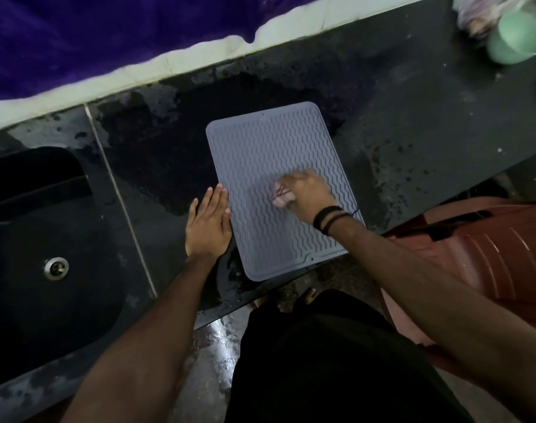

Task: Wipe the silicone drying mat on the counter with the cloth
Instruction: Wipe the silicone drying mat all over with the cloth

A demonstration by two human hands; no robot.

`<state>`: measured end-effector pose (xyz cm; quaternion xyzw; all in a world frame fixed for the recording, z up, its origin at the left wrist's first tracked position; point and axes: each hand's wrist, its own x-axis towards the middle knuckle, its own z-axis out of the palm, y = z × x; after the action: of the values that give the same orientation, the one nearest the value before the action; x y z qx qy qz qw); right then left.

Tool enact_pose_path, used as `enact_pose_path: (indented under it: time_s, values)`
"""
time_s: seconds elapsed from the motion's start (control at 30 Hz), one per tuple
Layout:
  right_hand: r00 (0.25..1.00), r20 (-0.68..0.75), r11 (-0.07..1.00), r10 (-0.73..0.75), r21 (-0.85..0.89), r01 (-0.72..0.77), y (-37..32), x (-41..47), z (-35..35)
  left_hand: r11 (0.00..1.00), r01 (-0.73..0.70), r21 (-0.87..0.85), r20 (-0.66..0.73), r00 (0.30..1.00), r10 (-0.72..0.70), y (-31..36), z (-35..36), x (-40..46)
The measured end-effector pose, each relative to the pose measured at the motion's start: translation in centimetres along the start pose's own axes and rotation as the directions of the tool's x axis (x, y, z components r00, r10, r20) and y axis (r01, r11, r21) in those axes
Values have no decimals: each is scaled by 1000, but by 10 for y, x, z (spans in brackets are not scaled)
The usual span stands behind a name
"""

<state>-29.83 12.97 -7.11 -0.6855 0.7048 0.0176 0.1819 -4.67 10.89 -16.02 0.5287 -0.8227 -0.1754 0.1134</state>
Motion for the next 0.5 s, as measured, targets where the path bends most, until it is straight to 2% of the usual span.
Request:
enact_pose_path:
  time_s: [0.07,0.1,0.23,0.33,0.43,0.5]
  values:
    - [993,-62,995,101,18,-100,12,2,-5,1000,6,0,4,1000,-6,0,0,0]
    - [994,-39,994,106,-6,-106,13,2,-6,1000,9,3,5,1000,-9,0,-1,0]
    - [994,100,990,-40,-131,53,9,-15,8,1000,22,6,26,999,-22,2,-2,0]
    - [974,203,984,-97,-127,124,21,-26,4,999,25,23,33,999,-26,3,-4,1]
    - [943,301,989,-146,8,151,35,-22,-15,1000,20,21,47,999,-21,6,-8,0]
    - [955,262,983,-138,153,100,40,-14,-29,1000,22,7,77,997,-23,6,-12,2]
